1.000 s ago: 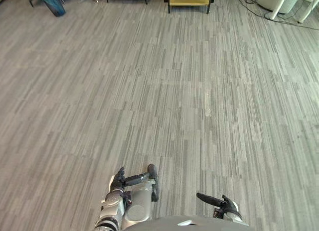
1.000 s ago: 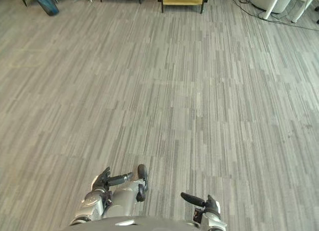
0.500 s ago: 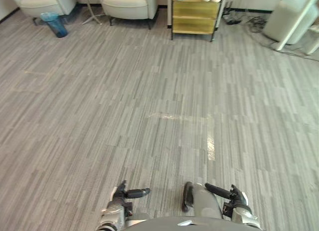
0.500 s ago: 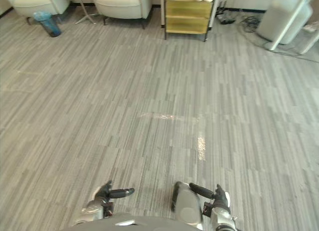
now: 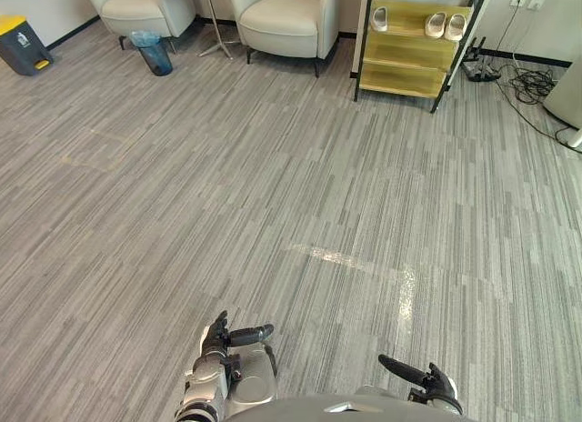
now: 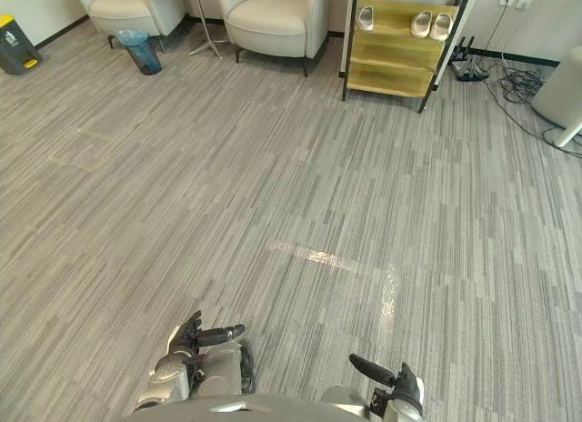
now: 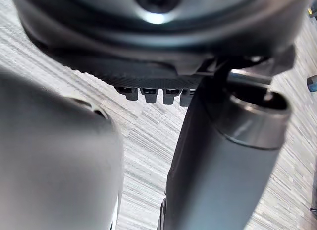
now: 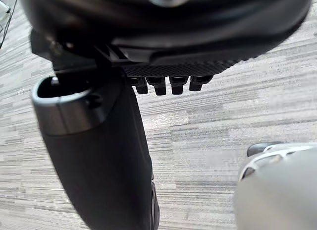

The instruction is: Pick up cushions and gather them together orderly.

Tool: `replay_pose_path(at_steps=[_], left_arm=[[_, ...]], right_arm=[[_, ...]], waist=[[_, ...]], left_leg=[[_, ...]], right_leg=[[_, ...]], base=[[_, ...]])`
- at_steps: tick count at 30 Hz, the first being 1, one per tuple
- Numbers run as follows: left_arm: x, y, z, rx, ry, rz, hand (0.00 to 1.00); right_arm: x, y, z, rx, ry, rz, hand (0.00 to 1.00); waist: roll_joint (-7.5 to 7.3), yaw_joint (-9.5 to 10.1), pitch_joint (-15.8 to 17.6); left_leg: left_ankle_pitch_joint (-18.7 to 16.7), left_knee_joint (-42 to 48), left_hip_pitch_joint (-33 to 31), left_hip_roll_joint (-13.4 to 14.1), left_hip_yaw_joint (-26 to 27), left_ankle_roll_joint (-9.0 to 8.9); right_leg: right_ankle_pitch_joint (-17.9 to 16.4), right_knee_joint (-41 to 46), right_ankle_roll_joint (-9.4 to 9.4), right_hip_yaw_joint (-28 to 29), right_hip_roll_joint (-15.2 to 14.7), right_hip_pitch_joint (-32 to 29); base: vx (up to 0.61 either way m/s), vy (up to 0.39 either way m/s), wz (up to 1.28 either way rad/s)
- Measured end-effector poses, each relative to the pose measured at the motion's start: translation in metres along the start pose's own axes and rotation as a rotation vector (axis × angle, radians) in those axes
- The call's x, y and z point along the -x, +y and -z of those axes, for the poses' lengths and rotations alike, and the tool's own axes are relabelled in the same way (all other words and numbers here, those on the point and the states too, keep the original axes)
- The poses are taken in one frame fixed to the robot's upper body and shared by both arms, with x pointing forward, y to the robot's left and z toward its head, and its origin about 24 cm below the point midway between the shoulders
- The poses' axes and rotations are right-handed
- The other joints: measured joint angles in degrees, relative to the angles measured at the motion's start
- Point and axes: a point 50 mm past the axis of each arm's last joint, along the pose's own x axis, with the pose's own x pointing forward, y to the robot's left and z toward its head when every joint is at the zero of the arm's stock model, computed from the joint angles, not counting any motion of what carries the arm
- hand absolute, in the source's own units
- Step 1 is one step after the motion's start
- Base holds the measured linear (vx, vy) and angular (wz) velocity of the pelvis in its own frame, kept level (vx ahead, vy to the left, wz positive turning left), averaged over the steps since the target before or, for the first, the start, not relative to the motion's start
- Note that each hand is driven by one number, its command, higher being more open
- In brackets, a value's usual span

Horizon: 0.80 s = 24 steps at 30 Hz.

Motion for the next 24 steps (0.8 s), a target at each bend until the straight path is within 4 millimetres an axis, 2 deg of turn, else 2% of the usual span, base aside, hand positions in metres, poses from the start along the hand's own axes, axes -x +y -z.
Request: replay_pose_path(at_steps=[1, 3, 4, 5, 6, 7, 8, 9, 10, 11, 13, 14, 15, 16, 17, 18, 19, 21, 24], left_arm=[[-0.001, 0.004, -0.001, -0.015, -0.004, 0.0, 1.0], [-0.001, 0.008, 0.0, -0.017, 0.002, -0.008, 1.0], [-0.001, 0.009, 0.003, -0.019, 0.018, -0.01, 1.0], [0.0, 0.008, 0.009, -0.024, 0.04, -0.009, 1.0], [0.0, 0.008, 0.01, -0.027, 0.047, -0.008, 1.0], [0.001, 0.007, 0.014, -0.049, 0.061, 0.001, 1.0], [0.001, 0.007, 0.015, -0.063, 0.065, 0.007, 1.0], [0.001, 0.006, 0.016, -0.071, 0.072, 0.009, 1.0], [0.002, 0.005, 0.021, -0.095, 0.087, 0.017, 1.0], [0.003, 0.005, 0.023, -0.104, 0.094, 0.022, 1.0], [0.003, 0.004, 0.024, -0.116, 0.099, 0.026, 1.0], [0.004, 0.004, 0.025, -0.118, 0.1, 0.026, 1.0], [0.003, 0.008, 0.024, -0.125, 0.098, 0.018, 1.0], [0.005, 0.0, 0.029, -0.119, 0.117, 0.039, 1.0], [0.006, -0.007, 0.033, -0.104, 0.125, 0.053, 1.0], [0.007, -0.011, 0.034, -0.094, 0.13, 0.061, 1.0], [0.008, -0.013, 0.035, -0.091, 0.133, 0.064, 1.0], [0.008, -0.013, 0.036, -0.094, 0.136, 0.067, 1.0], [0.008, -0.01, 0.037, -0.087, 0.138, 0.055, 1.0]], right_arm=[[0.001, 0.007, 0.002, -0.006, 0.009, -0.018, 1.0], [0.002, 0.012, 0.006, -0.008, 0.023, -0.03, 1.0], [0.002, 0.012, 0.008, 0.004, 0.031, -0.034, 1.0], [0.002, 0.012, 0.007, 0.026, 0.03, -0.041, 1.0], [0.002, 0.012, 0.007, 0.026, 0.03, -0.044, 1.0], [0.001, 0.013, 0.005, 0.019, 0.033, -0.048, 1.0], [0.0, 0.013, 0.002, 0.022, 0.026, -0.049, 1.0], [-0.001, 0.013, 0.0, 0.025, 0.02, -0.05, 1.0], [-0.002, 0.009, -0.004, 0.045, 0.008, -0.048, 1.0], [-0.003, 0.006, -0.007, 0.058, -0.006, -0.043, 1.0], [-0.003, 0.003, -0.01, 0.06, -0.016, -0.038, 1.0], [-0.004, 0.002, -0.01, 0.062, -0.019, -0.033, 1.0], [-0.003, -0.001, -0.006, 0.067, -0.006, -0.028, 1.0], [-0.005, -0.012, -0.002, 0.077, 0.015, 0.0, 1.0], [-0.006, -0.022, -0.004, 0.088, 0.014, 0.028, 1.0], [-0.007, -0.027, -0.006, 0.092, 0.012, 0.043, 1.0], [-0.007, -0.03, -0.004, 0.086, 0.018, 0.054, 1.0], [-0.005, -0.033, 0.005, 0.079, 0.042, 0.062, 1.0], [-0.001, -0.039, 0.022, 0.07, 0.092, 0.074, 1.0]], waist=[[-1.12, -0.09, -0.3], [-2.08, 0.18, -1.0], [-2.09, 0.5, -2.08], [-1.48, 0.54, -2.62], [-1.36, 0.48, -2.7], [-1.13, 0.5, -2.76], [-0.49, 0.2, -2.49], [-0.47, 0.12, -2.5], [0.42, -0.41, -2.62], [0.87, -0.81, -2.83], [1.22, -1.04, -2.87], [0.95, -1.13, -2.91], [-0.28, -1.21, -3.36], [1.28, -1.71, -3.77], [3.11, -1.02, -4.37], [3.96, -1.06, -4.27], [4.4, -1.12, -4.28], [4.51, -1.25, -4.32], [3.93, -1.32, -4.46]], left_leg=[[-1.58, 2.16, -0.38, -0.48, 0.4, 0.83], [-5.47, 7.21, -0.53, -0.84, 1.38, 1.69], [-7.9, 9.36, 0.31, -1.08, 2.6, 2.52], [-9.54, 9.19, 2.82, -1.33, 3.57, 3.02], [-9.83, 8.76, 3.82, -1.53, 3.8, 3.3], [-10.13, 6.02, 7.33, -2.19, 3.87, 3.76], [-10.64, 2.54, 10.94, -2.49, 3.7, 3.56], [-10.76, 0.78, 12.75, -2.67, 3.65, 3.33], [-10.62, -1.87, 15.97, -2.38, 3.52, 3.12], [-10.48, -2.87, 17.78, -1.66, 3.47, 2.89], [-10.45, -3.08, 18.76, -0.83, 3.24, 2.83], [-10.32, -3.03, 19.34, -0.3, 2.72, 2.39], [-10.15, -3.12, 19.54, -1.11, 1.99, 1.09], [-10.33, -4.57, 20.06, 0.34, -0.4, 0.33], [-10.34, -6.03, 20.24, 1.19, -1.7, 0.32], [-10.0, -7.26, 21.01, 1.55, -2.07, 0.07], [-9.2, -8.72, 21.96, 1.81, -2.28, -0.78], [-8.13, -10.09, 23.13, 2.51, -2.57, -1.16], [-7.96, -10.46, 23.71, 2.51, -3.43, -0.92]], right_leg=[[1.19, 0.21, 0.56, 1.58, -0.98, 0.0], [2.55, 1.91, 1.79, 4.34, -2.29, 0.55], [3.57, 5.86, 2.44, 6.59, -2.95, -0.61], [6.01, 12.84, 2.86, 8.52, -3.73, -3.05], [7.37, 15.81, 2.78, 9.0, -4.01, -4.22], [12.3, 23.72, 3.14, 8.97, -5.16, -7.53], [10.79, 31.12, 2.49, 7.2, -6.71, -10.52], [8.55, 33.99, 1.96, 5.51, -7.44, -12.1], [4.37, 36.08, 0.62, 1.8, -7.68, -15.41], [2.08, 33.97, 0.43, 0.33, -6.72, -17.59], [0.82, 29.4, 0.57, 0.14, -5.26, -19.45], [1.53, 21.17, 1.14, 0.83, -3.92, -20.93], [4.11, 13.85, 3.09, 2.45, -3.1, -21.0], [4.46, 12.4, 2.09, 1.43, -1.2, -19.06], [4.58, 11.85, 1.78, 1.55, 0.08, -19.19], [4.53, 11.83, 1.59, 1.6, 0.8, -19.14], [4.22, 11.64, 1.0, 1.75, 1.35, -19.0], [4.32, 10.07, 0.61, 1.63, 2.52, -17.67], [4.84, 7.33, 0.62, 1.16, 2.98, -15.75]], base=[[0.43, 0.186, -0.15], [0.41, 0.197, -0.22], [0.47, 0.229, -0.45], [0.45, 0.222, -0.43], [0.36, 0.176, -0.41], [0.33, 0.117, -0.35], [0.3, 0.053, -0.35], [0.33, 0.009, -0.19], [0.3, -0.062, -0.04], [0.2, -0.069, 0.02], [0.21, -0.167, 0.1], [0.22, -0.215, 0.25], [0.26, -0.288, 0.39], [0.21, -0.247, 0.23], [0.24, -0.291, 0.05], [0.13, -0.214, -0.2], [0.06, -0.111, -0.15], [0.05, -0.112, -0.1], [0.03, -0.046, 0.03]])
